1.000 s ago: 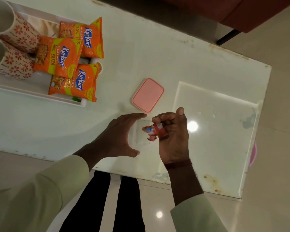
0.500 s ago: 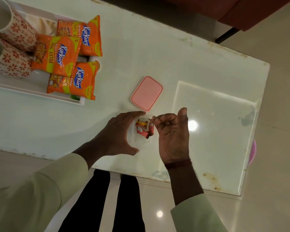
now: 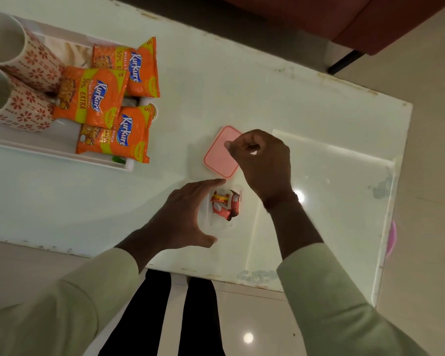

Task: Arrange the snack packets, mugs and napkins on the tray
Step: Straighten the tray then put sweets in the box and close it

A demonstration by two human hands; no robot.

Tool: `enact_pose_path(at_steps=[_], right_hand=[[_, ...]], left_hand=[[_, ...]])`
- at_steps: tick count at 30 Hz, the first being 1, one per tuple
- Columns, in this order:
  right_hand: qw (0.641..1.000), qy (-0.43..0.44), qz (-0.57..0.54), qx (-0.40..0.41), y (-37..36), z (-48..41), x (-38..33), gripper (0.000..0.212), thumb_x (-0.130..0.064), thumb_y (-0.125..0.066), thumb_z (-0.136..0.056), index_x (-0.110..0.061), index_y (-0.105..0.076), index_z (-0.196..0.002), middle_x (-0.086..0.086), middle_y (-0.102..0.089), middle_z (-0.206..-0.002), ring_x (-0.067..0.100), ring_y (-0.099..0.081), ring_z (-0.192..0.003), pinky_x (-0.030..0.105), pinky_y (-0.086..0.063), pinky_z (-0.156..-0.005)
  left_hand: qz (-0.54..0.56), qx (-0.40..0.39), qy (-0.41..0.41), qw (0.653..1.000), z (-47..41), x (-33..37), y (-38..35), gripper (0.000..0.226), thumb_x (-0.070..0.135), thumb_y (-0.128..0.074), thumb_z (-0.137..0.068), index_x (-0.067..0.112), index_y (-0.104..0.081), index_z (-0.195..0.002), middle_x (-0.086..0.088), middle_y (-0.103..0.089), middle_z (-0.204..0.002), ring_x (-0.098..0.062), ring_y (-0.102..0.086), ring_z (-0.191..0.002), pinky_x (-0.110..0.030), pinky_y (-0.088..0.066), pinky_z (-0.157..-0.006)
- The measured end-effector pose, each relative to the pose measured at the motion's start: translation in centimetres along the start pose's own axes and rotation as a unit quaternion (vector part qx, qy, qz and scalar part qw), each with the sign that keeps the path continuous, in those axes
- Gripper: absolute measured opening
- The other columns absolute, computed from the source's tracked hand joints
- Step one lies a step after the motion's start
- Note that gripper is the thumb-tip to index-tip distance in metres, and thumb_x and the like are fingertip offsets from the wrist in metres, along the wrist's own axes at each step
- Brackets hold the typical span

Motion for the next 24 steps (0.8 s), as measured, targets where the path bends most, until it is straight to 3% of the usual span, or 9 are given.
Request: enact_pose_path(at_steps=[2,4,6,8,10,14,17,21,24], right_hand=[[0.993,0.002,0.106,-0.045,-0.6,-1.6,0.2,0.026,-0.042,-0.076,-0.079,-0.025,-0.068,-0.097,-0.009,-0.068,-0.103,0.01,-0.061,-0.097,0.032,-0.051,-0.085],[0.976,-0.002,0.2,-0.088,-1.3,-2.9,0.6,0.057,-0.046,-0.079,-0.072,-0.025,-0.06,-0.121,-0.001,-0.056,-0.127,0.021,-0.051,-0.117,0.042,-0.045,-0.094],[0.954,-0.022,0.26,-0.148,-2.4,-3.4,1.2,0.095,-0.05,-0.084,-0.063,-0.027,-0.038,-0.143,0.005,-0.039,-0.143,0.028,-0.039,-0.129,0.049,-0.04,-0.097],[0.936,-0.03,0.302,-0.178,-3.3,-3.6,1.7,0.118,-0.05,-0.088,-0.055,-0.029,-0.022,-0.15,0.008,-0.031,-0.144,0.031,-0.033,-0.13,0.052,-0.04,-0.093],[0.93,-0.027,0.321,-0.175,-3.8,-3.5,2.1,0.122,-0.047,-0.089,-0.053,-0.027,-0.02,-0.151,0.009,-0.032,-0.14,0.032,-0.033,-0.127,0.052,-0.041,-0.089],[0.938,-0.035,0.288,-0.189,-3.8,-3.6,2.2,0.106,-0.039,-0.089,-0.058,-0.021,-0.03,-0.145,0.009,-0.046,-0.131,0.032,-0.044,-0.121,0.049,-0.043,-0.09],[0.951,0.014,0.256,-0.174,-2.8,-3.6,1.0,0.072,-0.033,-0.083,-0.07,-0.016,-0.046,-0.129,0.006,-0.059,-0.119,0.028,-0.056,-0.108,0.034,-0.043,-0.079],[0.968,0.088,0.212,-0.102,-0.9,-1.0,-0.8,0.019,-0.026,-0.066,-0.087,-0.016,-0.059,-0.101,0.001,-0.067,-0.094,0.02,-0.059,-0.08,0.027,-0.038,-0.063],[0.968,0.14,0.203,-0.047,-0.3,2.7,-0.7,0.007,-0.019,-0.061,-0.092,-0.019,-0.066,-0.097,-0.003,-0.071,-0.088,0.017,-0.062,-0.077,0.029,-0.049,-0.067]], left_hand=[[-0.003,0.002,-0.002,1.0,0.0,-0.1,-0.1,0.113,0.059,-0.084,-0.055,0.045,-0.016,-0.144,0.014,-0.034,-0.151,-0.013,-0.035,-0.137,-0.039,-0.028,-0.112],[0.002,0.002,0.011,1.0,-0.1,-0.2,-0.3,0.115,0.06,-0.084,-0.052,0.046,-0.015,-0.143,0.015,-0.036,-0.148,-0.011,-0.035,-0.133,-0.038,-0.03,-0.111],[0.015,-0.001,0.032,0.999,-0.1,-0.6,-0.4,0.115,0.063,-0.083,-0.049,0.046,-0.016,-0.141,0.016,-0.038,-0.144,-0.005,-0.035,-0.125,-0.034,-0.032,-0.108],[0.021,-0.001,0.037,0.999,-0.1,-0.8,-0.4,0.113,0.063,-0.083,-0.048,0.045,-0.019,-0.139,0.017,-0.04,-0.141,-0.002,-0.033,-0.12,-0.031,-0.034,-0.105],[0.026,-0.001,0.033,0.999,-0.1,-0.8,-0.4,0.112,0.063,-0.083,-0.048,0.045,-0.02,-0.138,0.017,-0.041,-0.14,-0.001,-0.033,-0.119,-0.031,-0.034,-0.105],[0.025,-0.004,0.03,0.999,-0.2,-0.8,-0.4,0.111,0.063,-0.083,-0.049,0.043,-0.02,-0.139,0.016,-0.041,-0.14,-0.001,-0.032,-0.119,-0.031,-0.033,-0.105],[0.017,-0.001,0.032,0.999,-0.2,-0.9,-0.4,0.112,0.064,-0.083,-0.049,0.043,-0.02,-0.139,0.015,-0.04,-0.142,-0.003,-0.033,-0.122,-0.032,-0.031,-0.105],[0.023,0.002,0.033,0.999,-0.1,-0.8,-0.4,0.112,0.063,-0.084,-0.048,0.045,-0.02,-0.139,0.016,-0.04,-0.141,-0.003,-0.033,-0.121,-0.031,-0.031,-0.105],[0.034,0.006,0.039,0.999,0.0,-0.9,-0.1,0.112,0.062,-0.085,-0.047,0.047,-0.02,-0.138,0.015,-0.04,-0.14,0.0,-0.027,-0.116,-0.03,-0.029,-0.102]])
Point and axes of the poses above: each hand's wrist, its own z-axis away from the middle knuckle, its own y-axis out of the back of the hand, x = y × z, the point moved 5 cm from there along -z, towards the middle knuckle
